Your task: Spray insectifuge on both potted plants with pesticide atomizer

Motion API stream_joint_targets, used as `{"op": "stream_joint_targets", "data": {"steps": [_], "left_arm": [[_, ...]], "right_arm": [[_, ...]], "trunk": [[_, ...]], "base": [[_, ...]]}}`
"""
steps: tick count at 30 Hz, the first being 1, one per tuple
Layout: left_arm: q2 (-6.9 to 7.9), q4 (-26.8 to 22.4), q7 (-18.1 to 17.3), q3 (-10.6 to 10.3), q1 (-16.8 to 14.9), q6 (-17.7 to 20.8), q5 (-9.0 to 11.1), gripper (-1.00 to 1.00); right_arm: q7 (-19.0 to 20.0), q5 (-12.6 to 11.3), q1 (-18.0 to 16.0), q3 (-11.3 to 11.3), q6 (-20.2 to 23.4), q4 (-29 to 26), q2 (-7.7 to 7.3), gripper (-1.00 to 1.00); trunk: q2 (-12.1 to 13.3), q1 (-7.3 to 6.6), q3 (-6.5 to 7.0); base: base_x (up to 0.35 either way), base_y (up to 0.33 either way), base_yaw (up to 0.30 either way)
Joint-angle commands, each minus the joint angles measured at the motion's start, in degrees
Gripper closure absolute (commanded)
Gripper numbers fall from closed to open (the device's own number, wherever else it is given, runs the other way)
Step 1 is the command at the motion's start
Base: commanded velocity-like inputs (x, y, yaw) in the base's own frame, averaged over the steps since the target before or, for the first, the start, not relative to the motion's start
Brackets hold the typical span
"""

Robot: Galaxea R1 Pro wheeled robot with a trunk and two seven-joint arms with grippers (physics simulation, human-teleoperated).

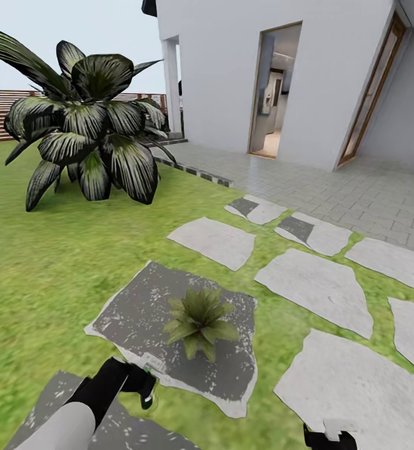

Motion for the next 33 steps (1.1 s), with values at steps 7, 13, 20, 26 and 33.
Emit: {"op": "stream_joint_targets", "data": {"steps": [7, 13, 20, 26, 33], "left_arm": [[-0.17, 0.1, 1.5, 0.0, 0.0, 2.0, -0.1, 1.00], [-0.52, 0.7, 1.1, -1.4, 0.1, 5.1, -1.8, 1.00], [-0.59, 0.7, 1.1, -1.4, 0.1, 5.2, -1.8, 1.00], [-0.62, 0.7, 1.1, -1.4, 0.1, 5.1, -1.8, 1.00], [-0.50, 0.7, 1.1, -1.4, 0.1, 5.2, -1.7, 1.00]], "right_arm": [[-0.1, -0.2, 0.0, 0.2, -0.2, 0.1, 0.00, -1.00], [-0.2, -0.2, 0.0, 0.2, -0.2, 0.1, 0.00, -1.00], [-0.2, -0.2, 0.0, 0.2, -0.2, 0.1, 0.00, -1.00], [-0.2, -0.2, 0.0, 0.2, -0.2, 0.1, 0.00, -1.00], [-0.2, -0.2, 0.0, 0.2, -0.2, 0.1, 0.00, -1.00]], "trunk": [[0.0, -0.01, -0.05], [0.0, -0.01, -0.05], [0.0, -0.01, -0.05], [0.0, -0.01, -0.05], [0.0, -0.01, -0.15]], "base": [[0.000, 0.000, 0.000], [0.012, 0.000, 0.000], [0.100, 0.000, 0.000], [0.200, 0.000, 0.000], [0.010, 0.000, 0.093]]}}
